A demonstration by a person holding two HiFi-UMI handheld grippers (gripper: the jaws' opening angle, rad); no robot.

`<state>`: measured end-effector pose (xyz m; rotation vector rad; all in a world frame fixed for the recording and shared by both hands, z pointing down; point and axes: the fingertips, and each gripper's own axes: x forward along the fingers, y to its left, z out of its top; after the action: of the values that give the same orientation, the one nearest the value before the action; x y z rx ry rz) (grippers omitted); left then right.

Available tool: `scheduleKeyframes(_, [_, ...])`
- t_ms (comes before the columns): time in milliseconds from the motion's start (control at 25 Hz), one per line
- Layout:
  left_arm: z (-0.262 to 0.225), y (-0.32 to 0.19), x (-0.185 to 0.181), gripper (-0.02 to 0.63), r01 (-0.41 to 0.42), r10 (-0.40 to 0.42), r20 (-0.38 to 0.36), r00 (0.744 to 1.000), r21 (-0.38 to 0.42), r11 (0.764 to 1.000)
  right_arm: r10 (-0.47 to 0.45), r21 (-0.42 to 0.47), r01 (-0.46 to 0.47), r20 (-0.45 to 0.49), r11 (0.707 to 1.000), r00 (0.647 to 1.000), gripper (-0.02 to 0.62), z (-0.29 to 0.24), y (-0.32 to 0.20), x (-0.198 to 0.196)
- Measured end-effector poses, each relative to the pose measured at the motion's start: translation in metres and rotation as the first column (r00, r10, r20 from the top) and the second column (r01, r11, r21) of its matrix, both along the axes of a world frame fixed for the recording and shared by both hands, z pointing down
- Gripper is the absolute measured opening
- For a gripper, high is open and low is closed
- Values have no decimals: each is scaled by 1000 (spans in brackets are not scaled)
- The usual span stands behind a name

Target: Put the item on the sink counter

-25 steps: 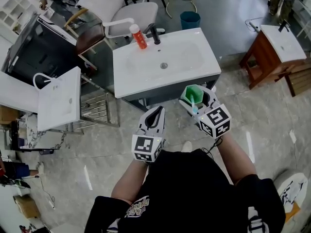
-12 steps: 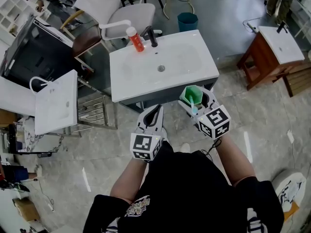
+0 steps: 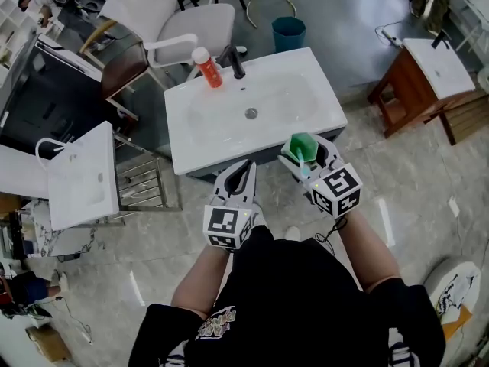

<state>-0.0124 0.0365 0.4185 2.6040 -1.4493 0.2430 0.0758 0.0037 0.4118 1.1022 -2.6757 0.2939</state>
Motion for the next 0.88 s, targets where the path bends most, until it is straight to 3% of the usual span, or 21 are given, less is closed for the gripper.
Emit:
scheduleKeyframes(480, [7, -71, -42, 21, -69, 69, -7, 998, -17, 997, 47, -19, -47, -14, 999, 999, 351, 9, -67, -47])
scheduleKeyframes(880, [16, -100, -70, 21, -147, 146, -9, 989, -26, 989, 94, -26, -94, -23, 995, 995, 351, 18, -104, -84])
